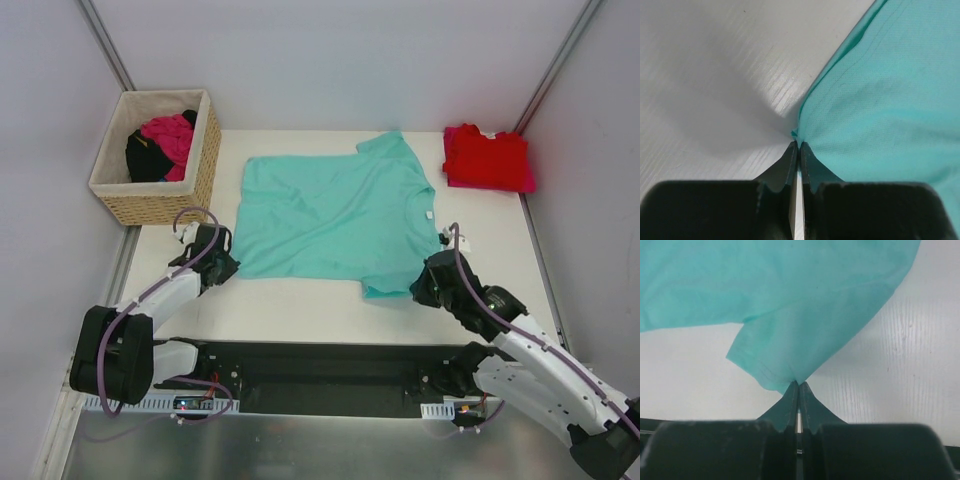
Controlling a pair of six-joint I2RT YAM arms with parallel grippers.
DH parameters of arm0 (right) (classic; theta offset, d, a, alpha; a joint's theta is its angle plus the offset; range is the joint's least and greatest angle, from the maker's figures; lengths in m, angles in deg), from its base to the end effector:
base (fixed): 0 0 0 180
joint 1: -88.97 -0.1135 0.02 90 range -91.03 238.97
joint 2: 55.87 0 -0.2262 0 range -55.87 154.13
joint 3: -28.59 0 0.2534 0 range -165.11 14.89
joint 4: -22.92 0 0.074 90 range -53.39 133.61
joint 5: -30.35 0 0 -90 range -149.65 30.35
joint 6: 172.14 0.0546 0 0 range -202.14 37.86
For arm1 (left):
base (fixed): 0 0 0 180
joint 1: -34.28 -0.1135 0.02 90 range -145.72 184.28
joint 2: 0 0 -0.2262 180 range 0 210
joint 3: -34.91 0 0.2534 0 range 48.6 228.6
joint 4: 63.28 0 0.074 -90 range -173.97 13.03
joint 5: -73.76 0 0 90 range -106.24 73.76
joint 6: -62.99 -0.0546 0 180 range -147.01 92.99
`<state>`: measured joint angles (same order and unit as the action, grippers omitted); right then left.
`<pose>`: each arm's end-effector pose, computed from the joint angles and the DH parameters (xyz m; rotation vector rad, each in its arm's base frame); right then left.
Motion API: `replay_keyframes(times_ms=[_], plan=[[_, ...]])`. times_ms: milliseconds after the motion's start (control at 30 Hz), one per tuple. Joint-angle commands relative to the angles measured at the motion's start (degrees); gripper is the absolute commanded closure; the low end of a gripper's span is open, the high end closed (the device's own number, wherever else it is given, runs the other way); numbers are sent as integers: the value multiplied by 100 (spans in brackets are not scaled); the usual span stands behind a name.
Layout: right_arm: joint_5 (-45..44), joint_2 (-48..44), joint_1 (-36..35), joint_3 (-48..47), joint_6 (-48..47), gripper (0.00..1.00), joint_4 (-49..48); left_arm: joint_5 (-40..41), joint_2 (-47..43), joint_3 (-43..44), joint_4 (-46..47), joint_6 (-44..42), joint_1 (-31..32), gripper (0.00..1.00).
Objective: Fold and stack the t-shirts
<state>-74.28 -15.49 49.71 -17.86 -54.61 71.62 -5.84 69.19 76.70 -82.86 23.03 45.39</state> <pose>0.1581 0.1114 0.2009 -0.1062 2.3024 0.3090 0.2489 -0.0388 0.1150 -0.8778 2.2263 -0.2921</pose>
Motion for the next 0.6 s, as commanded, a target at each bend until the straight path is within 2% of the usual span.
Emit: replay_keyframes(times_ms=[0, 333, 567], plan=[[-618, -4, -29, -748, -274, 99, 578, -143, -143, 476, -438, -249, -66, 100], [-1595, 786, 261, -1812, -801, 99, 473, -2, 200, 1496, -721, -337, -118, 100], [-1025, 1313, 1578, -2094, -1004, 99, -2, -46, 771, 2015, -747, -346, -232, 100]])
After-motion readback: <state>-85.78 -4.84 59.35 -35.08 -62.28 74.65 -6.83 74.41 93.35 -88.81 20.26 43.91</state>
